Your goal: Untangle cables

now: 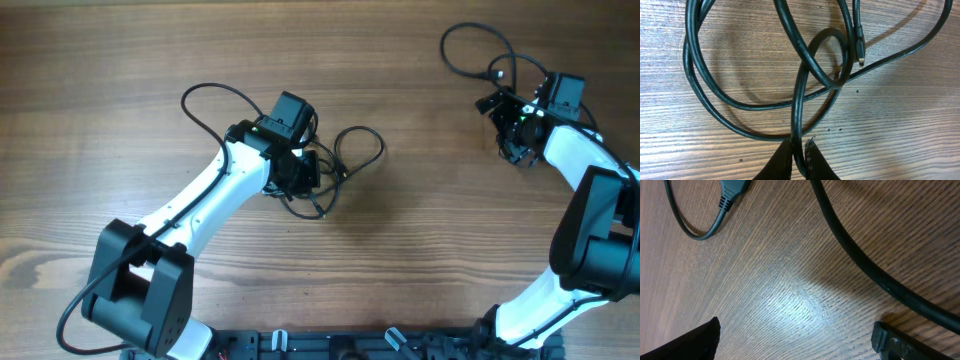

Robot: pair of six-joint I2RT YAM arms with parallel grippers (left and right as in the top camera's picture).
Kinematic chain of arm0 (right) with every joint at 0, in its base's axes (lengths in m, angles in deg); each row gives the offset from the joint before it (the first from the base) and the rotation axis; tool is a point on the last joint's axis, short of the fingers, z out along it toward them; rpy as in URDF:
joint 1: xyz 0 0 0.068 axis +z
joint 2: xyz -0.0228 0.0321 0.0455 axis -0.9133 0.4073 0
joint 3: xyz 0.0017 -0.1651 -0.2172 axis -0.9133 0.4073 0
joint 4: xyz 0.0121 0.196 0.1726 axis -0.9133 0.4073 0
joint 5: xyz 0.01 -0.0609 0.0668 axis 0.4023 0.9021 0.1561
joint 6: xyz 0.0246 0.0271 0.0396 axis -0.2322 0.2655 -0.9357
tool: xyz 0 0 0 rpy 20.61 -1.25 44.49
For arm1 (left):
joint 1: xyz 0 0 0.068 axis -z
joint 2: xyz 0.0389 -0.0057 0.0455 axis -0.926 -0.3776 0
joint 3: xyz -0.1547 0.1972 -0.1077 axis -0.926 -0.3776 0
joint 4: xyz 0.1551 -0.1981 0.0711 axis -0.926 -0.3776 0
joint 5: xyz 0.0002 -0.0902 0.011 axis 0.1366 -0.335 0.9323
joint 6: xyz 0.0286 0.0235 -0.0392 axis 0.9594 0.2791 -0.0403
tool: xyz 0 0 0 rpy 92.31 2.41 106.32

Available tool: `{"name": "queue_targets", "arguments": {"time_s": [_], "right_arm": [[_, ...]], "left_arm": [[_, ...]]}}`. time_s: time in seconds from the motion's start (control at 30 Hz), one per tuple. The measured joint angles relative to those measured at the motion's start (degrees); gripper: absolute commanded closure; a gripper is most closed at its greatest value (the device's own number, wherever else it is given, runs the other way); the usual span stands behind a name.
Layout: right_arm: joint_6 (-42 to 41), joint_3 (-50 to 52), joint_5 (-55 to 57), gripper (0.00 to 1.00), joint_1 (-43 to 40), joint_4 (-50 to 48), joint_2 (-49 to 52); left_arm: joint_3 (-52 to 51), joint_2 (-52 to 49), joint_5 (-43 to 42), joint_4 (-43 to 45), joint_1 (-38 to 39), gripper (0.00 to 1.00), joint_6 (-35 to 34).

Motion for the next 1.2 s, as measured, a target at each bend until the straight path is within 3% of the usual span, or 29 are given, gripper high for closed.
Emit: {"name": "queue_targets", "arguments": {"time_s": [0.47, 0.53, 0.63, 0.73, 0.83, 0.87, 0.97, 1.0, 1.03, 1.17, 1.2], "right_arm": [[-0.02, 0.00, 0.00, 0.00, -0.02, 0.00, 0.00], [0.00, 0.00, 0.00, 0.00, 0.00, 0.00, 0.00], [-0.02, 0.00, 0.00, 0.00, -0.02, -0.02, 0.00], [-0.02, 0.00, 0.02, 0.00, -0.02, -0.02, 0.00], [-0.02, 0.00, 0.04, 0.00, 0.00, -0.07, 0.00], [-0.02, 0.00, 0.04, 0.00, -0.02, -0.07, 0.00], [-0.02, 0.00, 0.04, 0.00, 0.00, -0.07, 0.00], [-0.02, 0.00, 0.04, 0.00, 0.00, -0.07, 0.00], [-0.02, 0.00, 0.04, 0.00, 0.00, -0.07, 0.00], [-0.02, 0.00, 0.07, 0.00, -0.02, -0.07, 0.00], [-0.02, 0.00, 0.07, 0.00, -0.02, -0.07, 0.00]], "left_arm": [[-0.02, 0.00, 8.24, 0.17, 0.00, 0.87, -0.22], [-0.02, 0.00, 8.33, -1.79, 0.00, 0.96, -0.22], [-0.04, 0.00, 8.35, -4.07, 0.00, 0.96, -0.44], [-0.07, 0.00, 8.41, -2.67, -0.09, 0.81, -0.61], [-0.07, 0.00, 10.10, 2.34, -1.36, 0.74, -0.66], [-0.07, 0.00, 11.54, 3.54, -2.19, 0.58, -0.96], [-0.07, 0.00, 17.31, 5.40, -4.76, 0.37, -3.13], [-0.07, 0.00, 18.01, 6.14, -5.38, 0.20, -3.63], [-0.07, 0.00, 18.84, 6.73, -6.08, 0.12, -4.15], [-0.07, 0.00, 20.33, 8.24, -7.32, 0.11, -4.70], [-0.07, 0.00, 20.35, 8.68, -7.30, 0.15, -4.70]]}}
